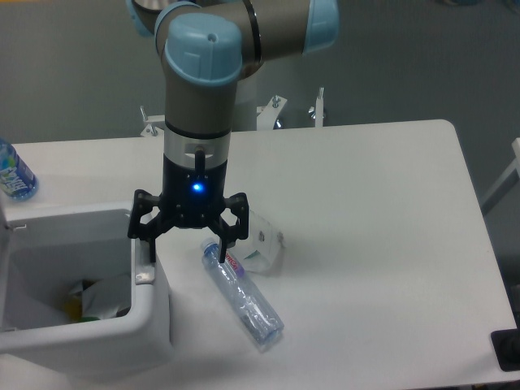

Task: Open the trash can
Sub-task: 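Push the lid open, swinging it away from the can opening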

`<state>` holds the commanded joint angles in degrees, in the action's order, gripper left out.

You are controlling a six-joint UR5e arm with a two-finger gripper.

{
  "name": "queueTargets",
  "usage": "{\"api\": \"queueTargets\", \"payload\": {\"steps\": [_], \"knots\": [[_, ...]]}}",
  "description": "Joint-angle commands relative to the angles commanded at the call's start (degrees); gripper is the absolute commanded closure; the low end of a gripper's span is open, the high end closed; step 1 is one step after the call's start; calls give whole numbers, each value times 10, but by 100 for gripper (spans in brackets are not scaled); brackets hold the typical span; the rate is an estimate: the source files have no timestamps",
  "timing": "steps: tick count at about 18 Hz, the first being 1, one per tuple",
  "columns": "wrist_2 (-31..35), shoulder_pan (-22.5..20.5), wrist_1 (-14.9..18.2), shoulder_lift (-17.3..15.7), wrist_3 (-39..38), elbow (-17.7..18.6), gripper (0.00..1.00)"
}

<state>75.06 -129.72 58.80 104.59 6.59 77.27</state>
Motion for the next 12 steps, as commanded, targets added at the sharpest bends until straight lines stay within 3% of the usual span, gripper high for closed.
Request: {"api": "queueTargets", "payload": {"steps": [3,5,7,10,12], "knots": [[4,-47,-1,-3,24,-40,0],[25,-76,1,-8,74,-46,0],[74,-92,6,-19,132,-36,0],[174,-97,22,-32,240,11,0],[185,-102,22,-32,259,24,0]]}}
